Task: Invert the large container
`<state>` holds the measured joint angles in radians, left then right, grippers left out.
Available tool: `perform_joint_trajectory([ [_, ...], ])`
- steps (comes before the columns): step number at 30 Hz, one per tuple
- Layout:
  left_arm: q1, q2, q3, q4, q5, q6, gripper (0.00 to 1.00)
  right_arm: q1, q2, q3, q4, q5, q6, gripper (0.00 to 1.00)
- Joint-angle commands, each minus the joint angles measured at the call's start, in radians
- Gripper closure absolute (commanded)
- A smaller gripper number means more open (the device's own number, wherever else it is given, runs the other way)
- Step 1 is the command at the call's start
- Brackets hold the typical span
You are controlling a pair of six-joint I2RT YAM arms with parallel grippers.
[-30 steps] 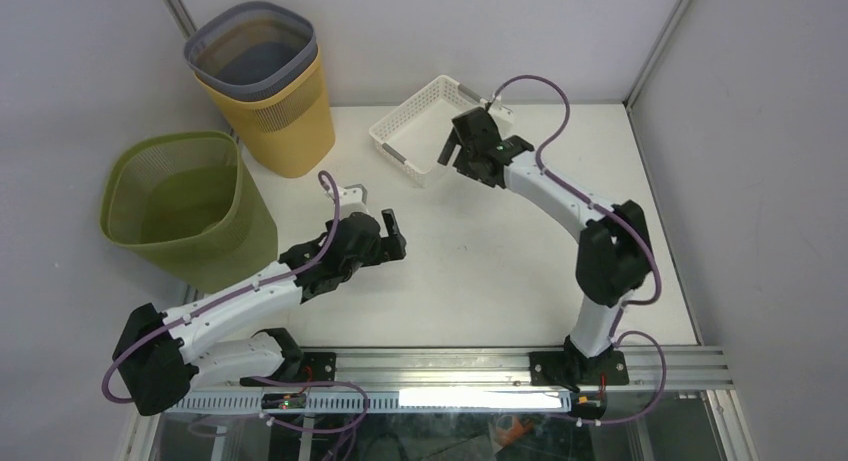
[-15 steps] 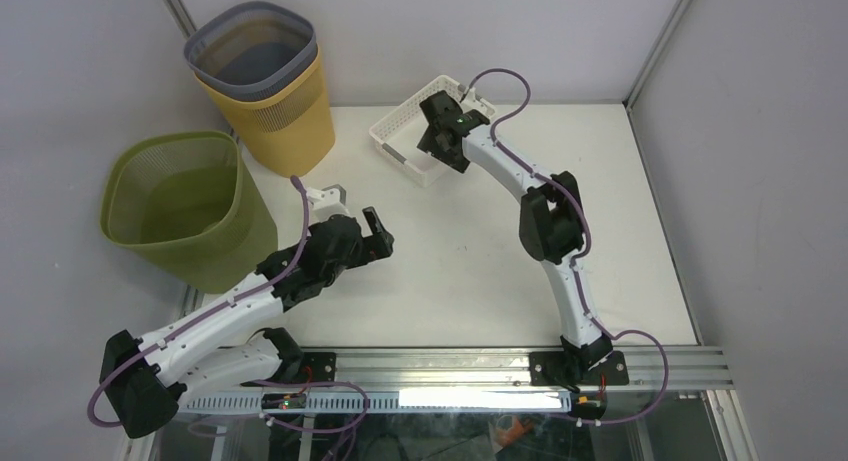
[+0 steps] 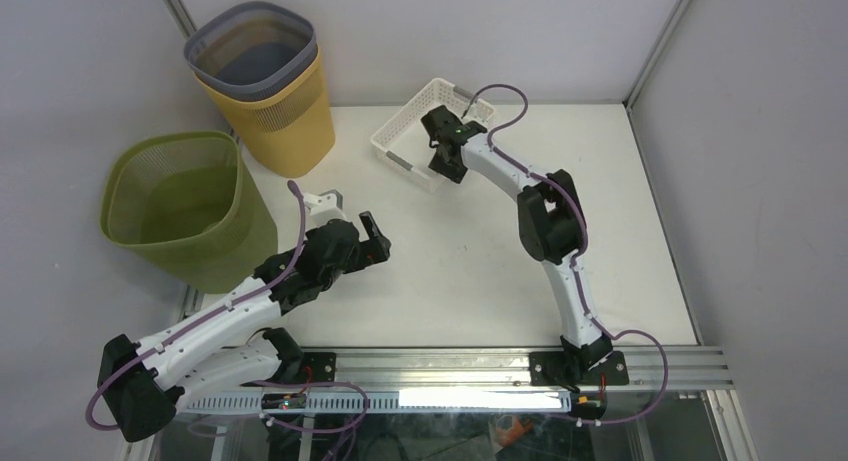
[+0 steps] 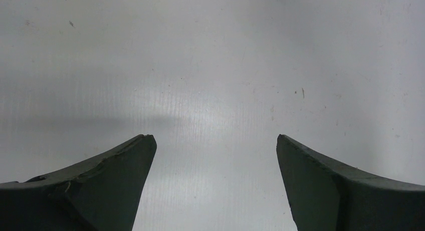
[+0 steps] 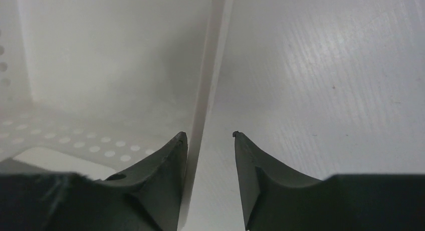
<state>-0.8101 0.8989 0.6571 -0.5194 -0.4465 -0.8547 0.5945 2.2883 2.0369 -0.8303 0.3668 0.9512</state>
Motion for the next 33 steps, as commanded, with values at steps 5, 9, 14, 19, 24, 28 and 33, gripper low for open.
perform_joint_trajectory([
  [5,0.003,0.042,0.046,0.012,-0.002,0.023,0.01,0.001,-0.266,-0.311,0.034,0.089,-0.102,0.62],
  [9,0.004,0.063,0.083,0.012,0.01,0.039,0.01,-0.02,-0.436,-0.554,0.06,0.103,-0.18,0.61],
  [14,0.005,0.086,0.127,0.012,0.023,0.062,0.01,-0.059,-0.622,-0.765,0.067,0.076,-0.281,0.5],
  [19,0.015,0.117,0.169,0.008,0.047,0.072,0.01,-0.063,-0.777,-0.824,0.077,-0.012,-0.424,0.31],
  [24,0.155,0.176,0.225,-0.032,0.184,0.076,0.01,0.0,-0.874,-0.799,0.185,-0.096,-0.484,0.2],
  [28,0.246,0.207,0.255,-0.055,0.254,0.093,0.01,0.126,-0.778,-0.683,0.189,-0.087,-0.482,0.18],
  [33,0.293,0.22,0.292,-0.084,0.278,0.1,0.01,0.247,-0.607,-0.559,0.191,-0.062,-0.492,0.19],
])
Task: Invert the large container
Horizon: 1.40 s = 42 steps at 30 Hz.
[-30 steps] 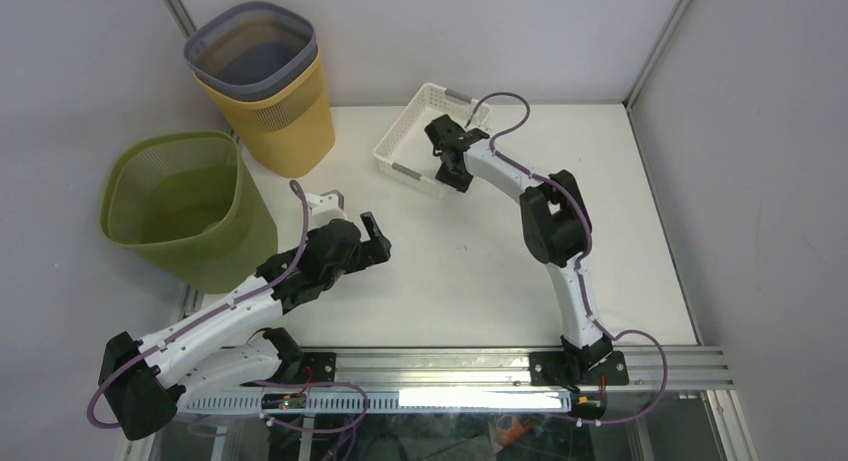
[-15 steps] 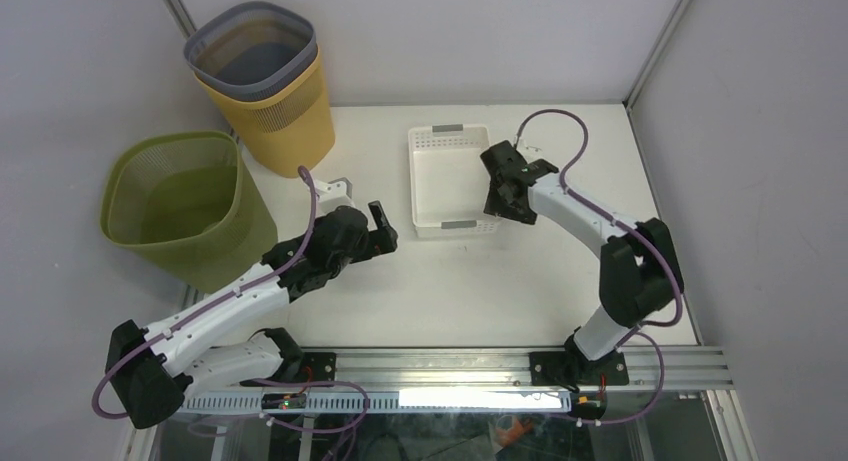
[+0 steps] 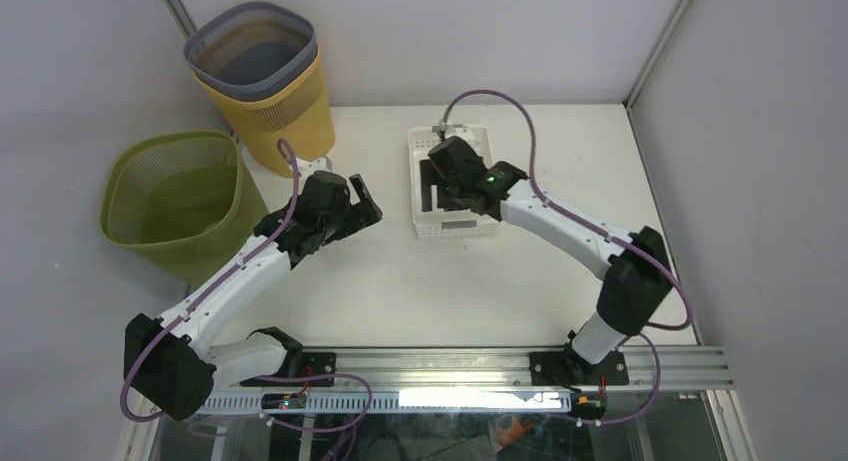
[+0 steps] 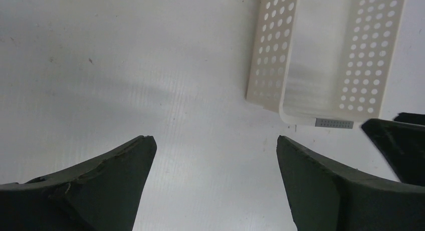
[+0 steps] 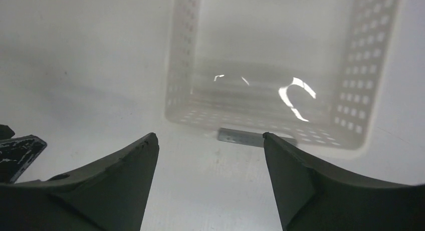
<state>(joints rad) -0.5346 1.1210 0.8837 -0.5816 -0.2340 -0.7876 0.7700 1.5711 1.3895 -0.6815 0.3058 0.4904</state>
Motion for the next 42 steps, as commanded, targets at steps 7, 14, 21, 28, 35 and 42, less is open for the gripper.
perform_joint_trajectory([
  [7,0.027,-0.04,0.063,-0.047,0.032,0.033,0.01,0.123,0.297,0.218,0.06,-0.013,-0.037,0.3],
  [14,0.028,-0.076,0.023,-0.05,0.033,0.004,0.01,0.125,0.466,0.35,0.031,0.039,-0.04,0.46],
  [21,0.03,-0.107,0.001,-0.067,0.023,0.001,0.01,0.119,0.495,0.372,0.022,0.012,-0.05,0.85],
  [28,0.031,-0.09,0.01,-0.061,0.039,0.028,0.01,0.066,0.292,0.253,0.065,-0.126,-0.033,1.0],
  [35,0.032,-0.064,0.048,-0.033,0.088,0.093,0.01,-0.14,-0.019,-0.014,0.217,-0.516,0.111,1.0],
  [42,0.031,-0.007,0.07,0.017,0.177,0.118,0.01,-0.279,-0.207,-0.264,0.479,-0.85,0.313,1.0],
])
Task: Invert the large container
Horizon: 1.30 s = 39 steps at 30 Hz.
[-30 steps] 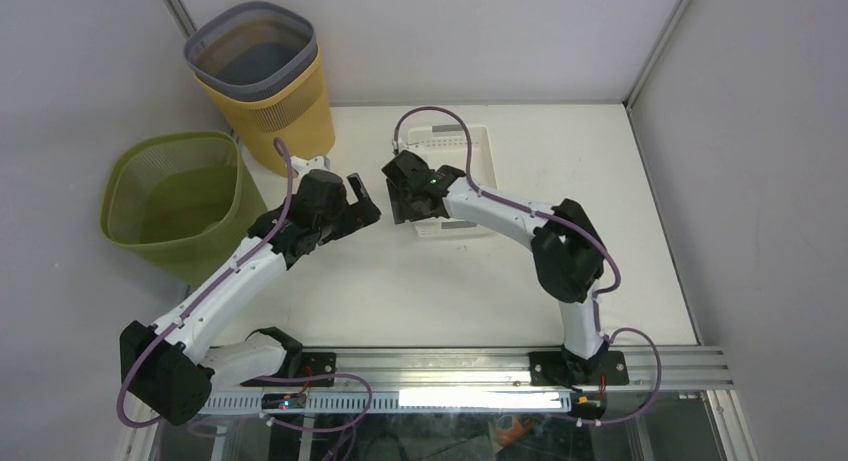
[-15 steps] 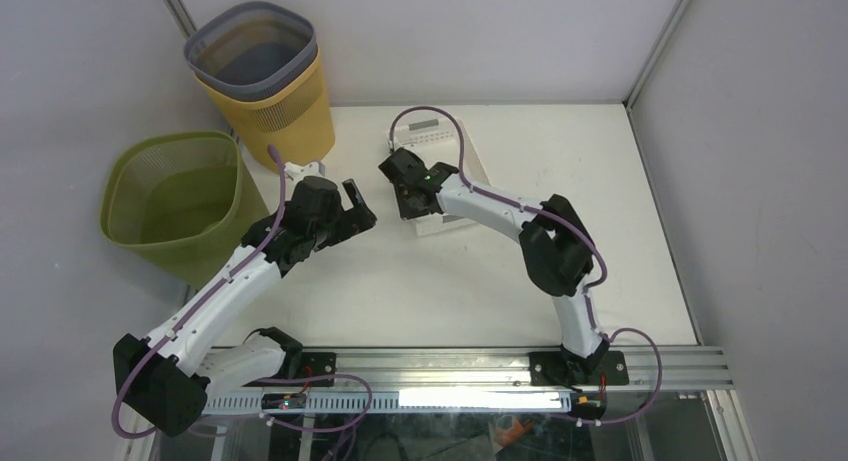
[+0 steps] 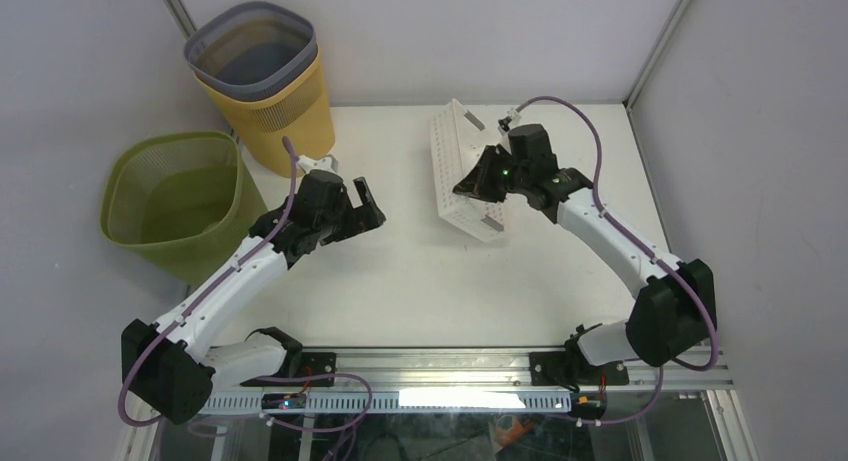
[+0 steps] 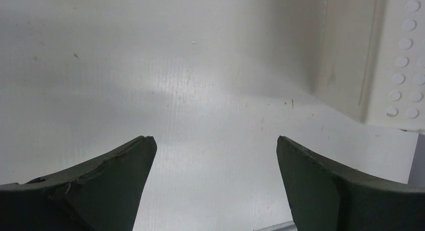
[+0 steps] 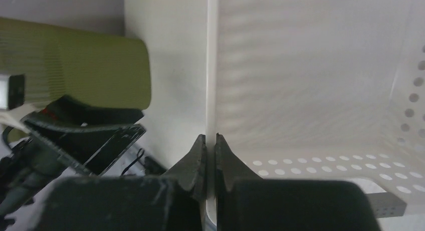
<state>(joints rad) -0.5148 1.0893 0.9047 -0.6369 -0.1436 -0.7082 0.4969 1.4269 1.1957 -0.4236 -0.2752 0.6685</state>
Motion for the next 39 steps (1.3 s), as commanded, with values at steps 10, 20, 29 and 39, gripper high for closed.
perform_joint_trajectory([
  [10,0.011,0.08,0.05,0.154,0.228,0.094,0.01,-0.129,-0.132,-0.246,0.618,-0.549,0.444,1.0],
  [20,0.011,0.146,0.093,0.189,0.325,0.111,0.01,-0.273,-0.165,-0.499,0.996,-0.626,0.754,1.0],
  [29,0.01,0.191,0.115,0.213,0.374,0.113,0.01,-0.409,-0.217,-0.739,1.258,-0.65,0.923,1.0],
  [39,0.01,0.257,0.182,0.215,0.413,0.137,0.01,-0.506,-0.208,-0.837,1.453,-0.672,1.067,1.0],
])
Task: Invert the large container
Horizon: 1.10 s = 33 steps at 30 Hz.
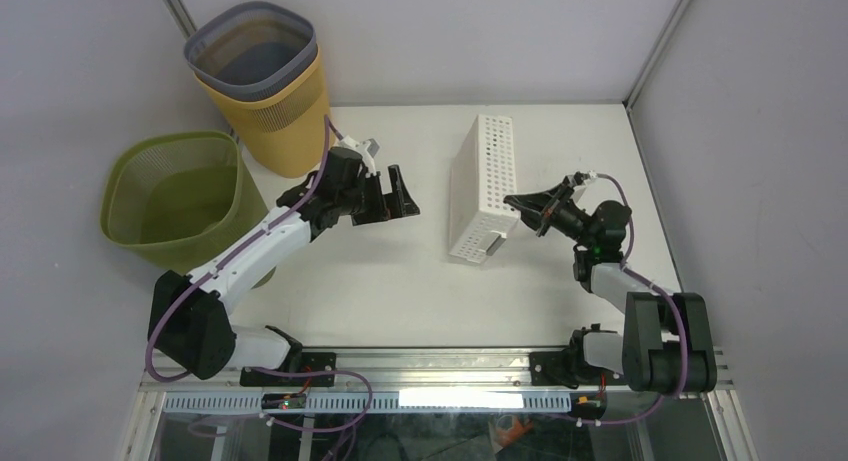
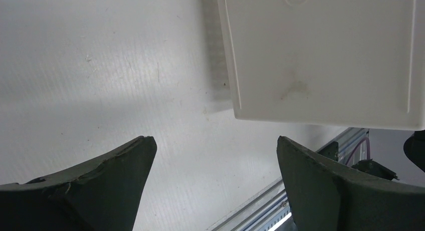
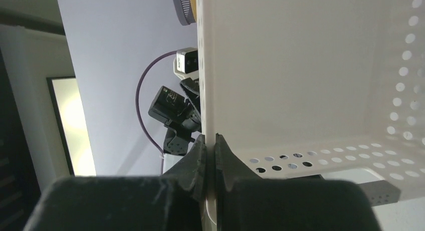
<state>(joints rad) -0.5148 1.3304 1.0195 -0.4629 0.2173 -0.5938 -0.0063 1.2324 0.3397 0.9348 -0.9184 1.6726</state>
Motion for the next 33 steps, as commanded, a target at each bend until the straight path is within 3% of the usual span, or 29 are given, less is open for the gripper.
perform_joint_trajectory([
  [1,0.01,0.02,0.073,0.041,0.057,0.019,0.01,-0.003,-0.027,0.035,0.042,-0.033,0.032,1.0],
  [5,0.01,0.023,0.084,0.041,0.056,-0.007,0.01,-0.001,-0.069,0.121,-0.176,-0.039,-0.104,1.0],
  [11,0.036,0.002,0.085,0.033,0.066,-0.031,0.01,0.048,-0.03,0.212,-0.233,-0.012,-0.127,1.0],
  [18,0.116,0.006,0.083,0.017,0.118,-0.031,0.01,0.232,0.083,0.296,-0.146,0.072,-0.096,1.0],
  [26,0.175,-0.036,0.102,-0.019,0.082,-0.011,0.01,0.425,0.286,0.457,0.024,0.132,-0.017,1.0],
  [33,0.227,-0.059,0.127,-0.032,0.077,0.015,0.01,0.453,0.31,0.488,0.134,0.158,0.03,1.0],
])
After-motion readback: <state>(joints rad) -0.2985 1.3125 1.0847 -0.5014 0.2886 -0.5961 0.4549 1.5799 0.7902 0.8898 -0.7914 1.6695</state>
